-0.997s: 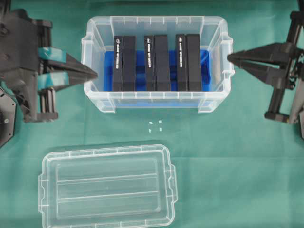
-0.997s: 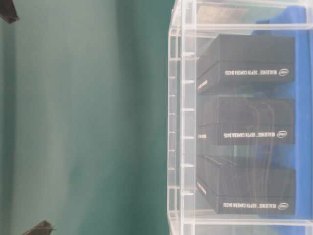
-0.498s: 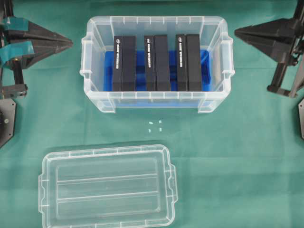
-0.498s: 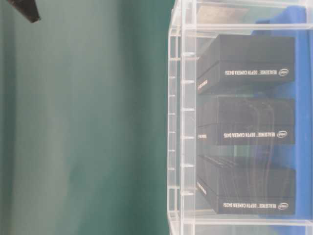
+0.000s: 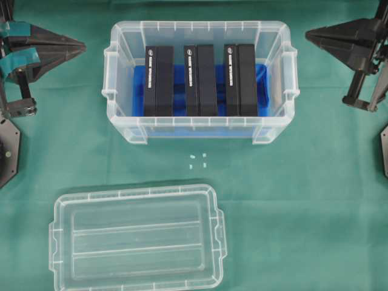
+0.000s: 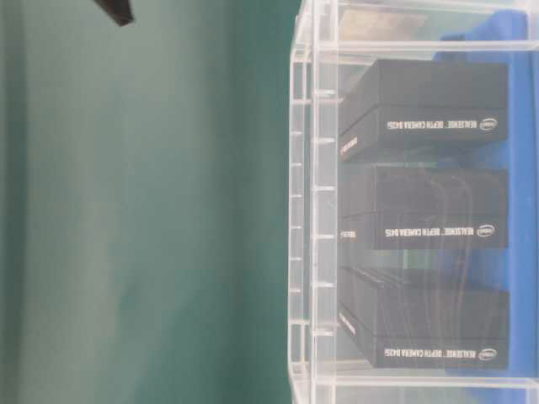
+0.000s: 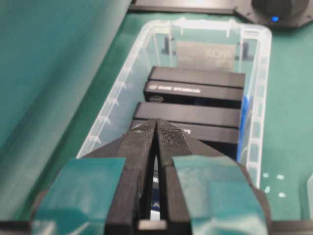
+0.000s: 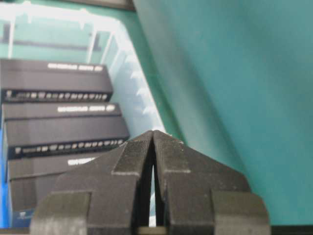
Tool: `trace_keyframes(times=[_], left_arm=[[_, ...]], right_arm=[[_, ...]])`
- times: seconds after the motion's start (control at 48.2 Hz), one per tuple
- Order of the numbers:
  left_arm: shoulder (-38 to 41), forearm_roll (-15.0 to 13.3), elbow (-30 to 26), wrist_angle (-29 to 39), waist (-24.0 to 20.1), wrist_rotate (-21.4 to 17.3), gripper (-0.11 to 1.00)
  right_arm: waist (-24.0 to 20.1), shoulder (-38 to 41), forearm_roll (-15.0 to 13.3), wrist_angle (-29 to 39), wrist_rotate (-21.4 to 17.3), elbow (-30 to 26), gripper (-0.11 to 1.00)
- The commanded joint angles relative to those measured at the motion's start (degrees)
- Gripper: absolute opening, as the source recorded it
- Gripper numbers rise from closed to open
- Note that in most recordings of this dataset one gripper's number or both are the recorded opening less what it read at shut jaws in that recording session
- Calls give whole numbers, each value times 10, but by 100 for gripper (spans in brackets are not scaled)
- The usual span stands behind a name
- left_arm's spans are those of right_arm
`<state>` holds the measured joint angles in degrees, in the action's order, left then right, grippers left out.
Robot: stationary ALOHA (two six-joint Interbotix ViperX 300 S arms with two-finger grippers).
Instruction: Clamp the lid of the box with both arms, then lift and open it.
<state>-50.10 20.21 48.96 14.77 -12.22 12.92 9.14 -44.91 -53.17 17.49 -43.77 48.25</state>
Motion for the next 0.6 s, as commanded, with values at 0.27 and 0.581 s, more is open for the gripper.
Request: trace_keyframes(times=[0.27, 0.581], left_arm=[[1, -4, 35, -54, -10, 3, 1], [2, -15, 73, -109, -7, 9, 1]], right_arm=[[12, 11, 3, -46, -5, 18, 0], [12, 31, 26, -74, -5, 36, 0]])
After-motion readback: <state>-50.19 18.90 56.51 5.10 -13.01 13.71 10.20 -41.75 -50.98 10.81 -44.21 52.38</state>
